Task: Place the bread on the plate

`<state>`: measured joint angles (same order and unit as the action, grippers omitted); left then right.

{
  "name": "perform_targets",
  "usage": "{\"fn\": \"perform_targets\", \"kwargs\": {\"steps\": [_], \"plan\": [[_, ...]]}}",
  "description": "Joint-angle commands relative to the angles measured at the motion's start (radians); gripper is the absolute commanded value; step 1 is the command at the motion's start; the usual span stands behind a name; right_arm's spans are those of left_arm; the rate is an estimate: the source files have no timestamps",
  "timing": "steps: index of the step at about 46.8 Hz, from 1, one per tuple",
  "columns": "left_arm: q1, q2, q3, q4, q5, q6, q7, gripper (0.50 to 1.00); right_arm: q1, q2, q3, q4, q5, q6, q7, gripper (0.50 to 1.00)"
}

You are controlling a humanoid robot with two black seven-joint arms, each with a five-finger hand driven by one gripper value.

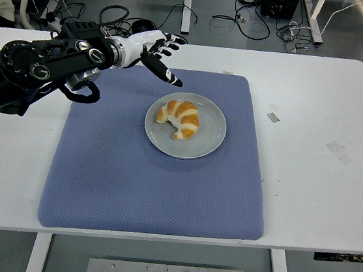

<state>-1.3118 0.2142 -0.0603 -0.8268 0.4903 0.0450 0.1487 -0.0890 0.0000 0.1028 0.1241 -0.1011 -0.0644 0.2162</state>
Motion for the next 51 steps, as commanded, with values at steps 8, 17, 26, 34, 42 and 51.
{"fn": "perform_targets", "kwargs": {"steps": [8,17,26,34,42,51], "plan": [[0.028,0.042,-0.047,0.02,-0.004,0.007,-0.001,0.975,0.0,0.0,0.0,0.0,0.0,0.0,0.0,1.0],[0.04,0.039,-0.065,0.112,-0.128,0.007,-0.001,0.977,0.0,0.0,0.0,0.0,0.0,0.0,0.0,1.0],[0.051,0.03,-0.073,0.175,-0.208,0.003,-0.009,0.977,0.0,0.0,0.0,0.0,0.0,0.0,0.0,1.0],[0.094,0.03,-0.17,0.224,-0.259,0.001,-0.04,0.975,0.0,0.0,0.0,-0.001,0.0,0.0,0.0,1.0],[0.118,0.017,-0.326,0.278,-0.269,0.001,-0.052,0.977,0.0,0.0,0.0,0.0,0.0,0.0,0.0,1.0],[0.154,0.017,-0.368,0.281,-0.271,-0.002,-0.095,0.977,0.0,0.0,0.0,0.0,0.0,0.0,0.0,1.0]]}}
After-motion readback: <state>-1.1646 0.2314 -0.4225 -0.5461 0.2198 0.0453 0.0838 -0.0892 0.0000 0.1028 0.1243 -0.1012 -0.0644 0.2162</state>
